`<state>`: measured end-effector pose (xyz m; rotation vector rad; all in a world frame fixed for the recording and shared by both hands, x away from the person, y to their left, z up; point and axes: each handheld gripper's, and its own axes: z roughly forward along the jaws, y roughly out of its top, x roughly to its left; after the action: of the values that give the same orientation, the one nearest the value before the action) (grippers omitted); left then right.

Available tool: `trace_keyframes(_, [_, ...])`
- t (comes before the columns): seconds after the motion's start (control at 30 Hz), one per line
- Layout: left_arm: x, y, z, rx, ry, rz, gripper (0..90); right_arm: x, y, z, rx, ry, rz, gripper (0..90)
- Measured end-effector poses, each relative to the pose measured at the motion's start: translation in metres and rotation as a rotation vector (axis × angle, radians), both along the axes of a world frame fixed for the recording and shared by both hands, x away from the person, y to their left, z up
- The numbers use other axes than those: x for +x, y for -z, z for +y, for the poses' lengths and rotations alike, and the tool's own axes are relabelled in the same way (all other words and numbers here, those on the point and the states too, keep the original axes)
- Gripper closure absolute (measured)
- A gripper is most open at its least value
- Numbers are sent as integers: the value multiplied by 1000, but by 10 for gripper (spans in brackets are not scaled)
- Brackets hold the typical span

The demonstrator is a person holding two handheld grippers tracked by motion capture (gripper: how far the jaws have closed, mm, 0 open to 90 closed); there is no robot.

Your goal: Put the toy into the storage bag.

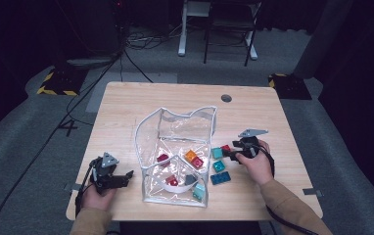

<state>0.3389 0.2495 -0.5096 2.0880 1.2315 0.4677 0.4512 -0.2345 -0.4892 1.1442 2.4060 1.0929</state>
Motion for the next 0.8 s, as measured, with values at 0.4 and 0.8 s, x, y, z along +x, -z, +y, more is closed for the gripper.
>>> trace_keyframes(0.4, [0, 0, 0, 0, 0, 0, 180, 13, 4, -5, -54, -10, -23, 587])
trace_keyframes(0.8, [0, 0, 0, 0, 1, 0, 180, 7, -26, -9, -32, -28, -47, 592])
